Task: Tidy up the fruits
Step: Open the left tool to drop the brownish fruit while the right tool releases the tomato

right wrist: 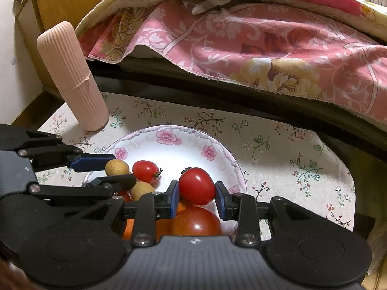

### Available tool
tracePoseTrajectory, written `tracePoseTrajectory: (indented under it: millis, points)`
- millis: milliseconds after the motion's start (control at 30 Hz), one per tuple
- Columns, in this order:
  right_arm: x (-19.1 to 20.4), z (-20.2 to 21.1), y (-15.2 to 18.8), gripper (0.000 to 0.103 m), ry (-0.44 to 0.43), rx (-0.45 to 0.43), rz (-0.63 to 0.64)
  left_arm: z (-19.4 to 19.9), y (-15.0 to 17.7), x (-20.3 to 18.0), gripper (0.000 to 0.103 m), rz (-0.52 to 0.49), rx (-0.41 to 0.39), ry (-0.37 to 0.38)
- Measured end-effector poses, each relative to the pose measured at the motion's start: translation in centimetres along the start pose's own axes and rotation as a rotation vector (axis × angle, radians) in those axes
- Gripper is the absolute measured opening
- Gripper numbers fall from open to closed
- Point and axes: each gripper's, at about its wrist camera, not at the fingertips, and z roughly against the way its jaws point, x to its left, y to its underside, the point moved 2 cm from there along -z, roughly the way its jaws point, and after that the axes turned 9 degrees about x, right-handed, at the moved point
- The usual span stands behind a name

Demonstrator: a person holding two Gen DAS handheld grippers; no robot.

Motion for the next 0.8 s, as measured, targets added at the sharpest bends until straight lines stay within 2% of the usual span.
tracePoseTrajectory:
  millis: [567,800]
  points:
    - [-0.06,0.06,-0.06,0.033,0.007,0.003,0.010,-0.02,0.16,-0.14,0.034,-0.005,-0.002,-0.005]
    - [-0.06,0.25,0.21,0.034,0.018,0.006,0.012,0.16,0.17,-0.02,0.043,-0.003,-0.005,-0.011]
